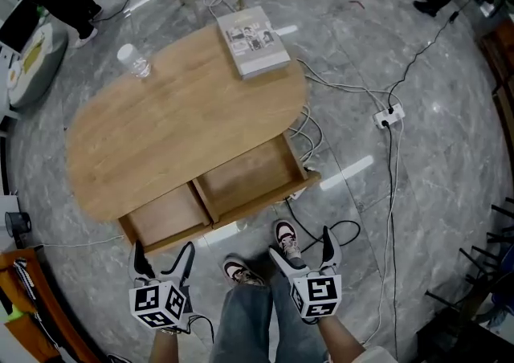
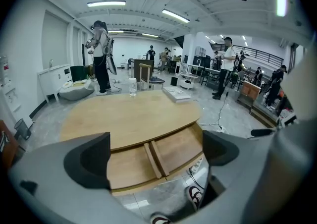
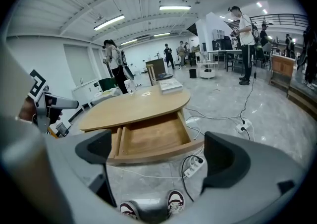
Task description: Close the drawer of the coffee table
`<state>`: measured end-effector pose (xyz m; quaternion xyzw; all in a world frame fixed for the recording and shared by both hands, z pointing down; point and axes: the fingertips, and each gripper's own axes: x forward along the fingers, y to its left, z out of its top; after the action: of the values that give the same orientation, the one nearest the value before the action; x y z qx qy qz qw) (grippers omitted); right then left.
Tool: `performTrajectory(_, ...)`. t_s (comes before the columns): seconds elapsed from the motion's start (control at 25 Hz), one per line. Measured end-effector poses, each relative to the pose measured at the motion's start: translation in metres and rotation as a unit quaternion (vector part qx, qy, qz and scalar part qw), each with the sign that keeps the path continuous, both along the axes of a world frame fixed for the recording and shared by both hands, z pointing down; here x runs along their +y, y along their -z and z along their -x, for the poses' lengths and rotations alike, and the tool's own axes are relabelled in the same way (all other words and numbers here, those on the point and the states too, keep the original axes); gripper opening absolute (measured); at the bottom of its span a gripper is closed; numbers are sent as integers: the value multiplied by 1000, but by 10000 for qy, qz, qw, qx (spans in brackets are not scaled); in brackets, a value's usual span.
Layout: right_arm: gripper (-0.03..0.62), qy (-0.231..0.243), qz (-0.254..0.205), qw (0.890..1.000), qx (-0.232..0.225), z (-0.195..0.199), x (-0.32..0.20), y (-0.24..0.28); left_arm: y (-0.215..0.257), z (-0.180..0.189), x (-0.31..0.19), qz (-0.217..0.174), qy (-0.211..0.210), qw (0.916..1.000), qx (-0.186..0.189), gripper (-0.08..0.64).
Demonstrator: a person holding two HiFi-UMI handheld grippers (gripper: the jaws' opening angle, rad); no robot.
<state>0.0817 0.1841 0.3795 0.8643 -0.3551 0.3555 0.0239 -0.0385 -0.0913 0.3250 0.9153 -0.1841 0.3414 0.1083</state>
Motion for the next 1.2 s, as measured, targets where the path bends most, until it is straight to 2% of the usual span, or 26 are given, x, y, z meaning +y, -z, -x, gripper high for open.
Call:
performTrajectory(0.28,588,-399,-52,9992,-31,15,5,-8,-1,-10,-1,-9,-416,9991,-92,575)
performTrajectory(0.52,588,-442,-133,9989,-14,22,-6,-51,-24,-15,-11,-181,-642,9976,-203,575)
performTrajectory(0.92,588,227,-91,9997,-66,27,-46,-148,-79,-22,-13,-15,-553,9980,-316,575)
performTrajectory(1.2,588,645,-42,9979,-19,24,-60,-202,-120,-14,-15,110,-500,9969,-599,575)
